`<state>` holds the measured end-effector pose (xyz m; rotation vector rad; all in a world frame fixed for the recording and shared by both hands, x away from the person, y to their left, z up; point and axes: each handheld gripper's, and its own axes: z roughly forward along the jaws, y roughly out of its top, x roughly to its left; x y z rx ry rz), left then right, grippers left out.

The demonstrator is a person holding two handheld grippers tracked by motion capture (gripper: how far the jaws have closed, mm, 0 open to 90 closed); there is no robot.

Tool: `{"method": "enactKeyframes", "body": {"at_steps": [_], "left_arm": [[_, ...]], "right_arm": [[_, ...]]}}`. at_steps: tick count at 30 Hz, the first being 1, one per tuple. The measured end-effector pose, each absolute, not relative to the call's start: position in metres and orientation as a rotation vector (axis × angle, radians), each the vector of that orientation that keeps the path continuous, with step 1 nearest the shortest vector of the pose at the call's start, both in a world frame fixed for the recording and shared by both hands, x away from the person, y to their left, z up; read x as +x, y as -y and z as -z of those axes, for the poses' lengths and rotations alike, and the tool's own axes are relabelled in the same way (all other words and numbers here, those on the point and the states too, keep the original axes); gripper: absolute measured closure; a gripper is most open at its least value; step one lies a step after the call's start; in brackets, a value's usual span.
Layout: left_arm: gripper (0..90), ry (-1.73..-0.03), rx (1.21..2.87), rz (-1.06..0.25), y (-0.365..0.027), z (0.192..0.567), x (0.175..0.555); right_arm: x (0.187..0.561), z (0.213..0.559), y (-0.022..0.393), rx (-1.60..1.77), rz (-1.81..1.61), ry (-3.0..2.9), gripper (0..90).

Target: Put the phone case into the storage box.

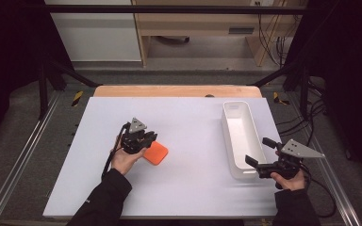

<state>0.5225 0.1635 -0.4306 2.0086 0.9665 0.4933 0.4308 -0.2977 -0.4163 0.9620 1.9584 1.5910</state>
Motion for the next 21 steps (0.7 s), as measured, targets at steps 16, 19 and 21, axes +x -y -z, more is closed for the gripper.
{"method": "enactKeyframes", "body": {"at_steps": [16,19,21], "left_arm": [[89.3,-0.961,2.09,-0.467,-0.143,0.445,0.535],[89.3,-0.97,2.106,-0.467,-0.14,0.447,0.537],[89.4,-0.976,2.114,-0.464,-0.14,0.449,0.539]], "right_arm": [[0.431,0.416,0.298,0.957,-1.586,-1.96,0.4],[0.431,0.416,0.297,0.958,-1.582,-1.963,0.5],[0.431,0.416,0.297,0.959,-1.584,-1.962,0.4]]}}
